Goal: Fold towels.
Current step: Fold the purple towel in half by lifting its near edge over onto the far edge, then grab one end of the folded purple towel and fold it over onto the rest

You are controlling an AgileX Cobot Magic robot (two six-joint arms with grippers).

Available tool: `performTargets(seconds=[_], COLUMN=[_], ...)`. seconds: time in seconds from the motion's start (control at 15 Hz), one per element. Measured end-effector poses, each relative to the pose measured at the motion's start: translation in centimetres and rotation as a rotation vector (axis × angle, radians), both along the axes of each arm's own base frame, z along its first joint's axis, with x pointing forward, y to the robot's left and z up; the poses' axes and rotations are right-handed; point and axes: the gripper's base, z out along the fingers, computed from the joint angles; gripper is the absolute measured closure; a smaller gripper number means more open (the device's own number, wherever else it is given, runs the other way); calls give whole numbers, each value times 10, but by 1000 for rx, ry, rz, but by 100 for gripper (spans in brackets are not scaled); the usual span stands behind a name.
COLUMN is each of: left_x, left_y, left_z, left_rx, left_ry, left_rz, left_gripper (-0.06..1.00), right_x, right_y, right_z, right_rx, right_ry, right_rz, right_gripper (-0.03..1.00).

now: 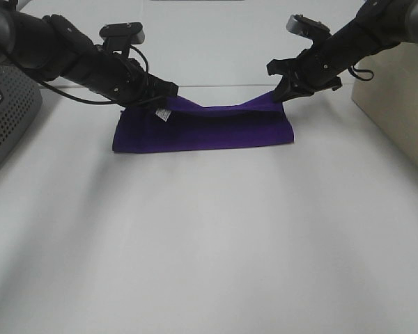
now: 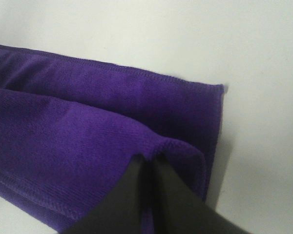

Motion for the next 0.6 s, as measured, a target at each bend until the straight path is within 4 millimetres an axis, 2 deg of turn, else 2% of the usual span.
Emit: performTargets(seconds=[0.07,0.13,0.27,0.33,0.47,0.6], left_x=[0,0,-1,-2,-5,-5], left_y=[0,1,8,17,37,63], left_z=[-2,-3,-5,-6,-3,12], left_rx=[12,32,49,41,39,11], left_ry=[0,-5,28,84,193,297], left_rz=[-8,-21,-30,-19,12,59], left_gripper=[70,56,28,22,18,18], right_x=[0,-1,-3,-6,-12,-17], right_y=[0,0,-1,-2,-6,-9], right_z=[0,0,-2,-4,-3,19], right_rx=[0,0,-24,-50,-107,-134], right_ry=[2,7,29,57,113,131], right_rz=[2,5,23,39,69,72], right_gripper=[81,68,32,18,10,8])
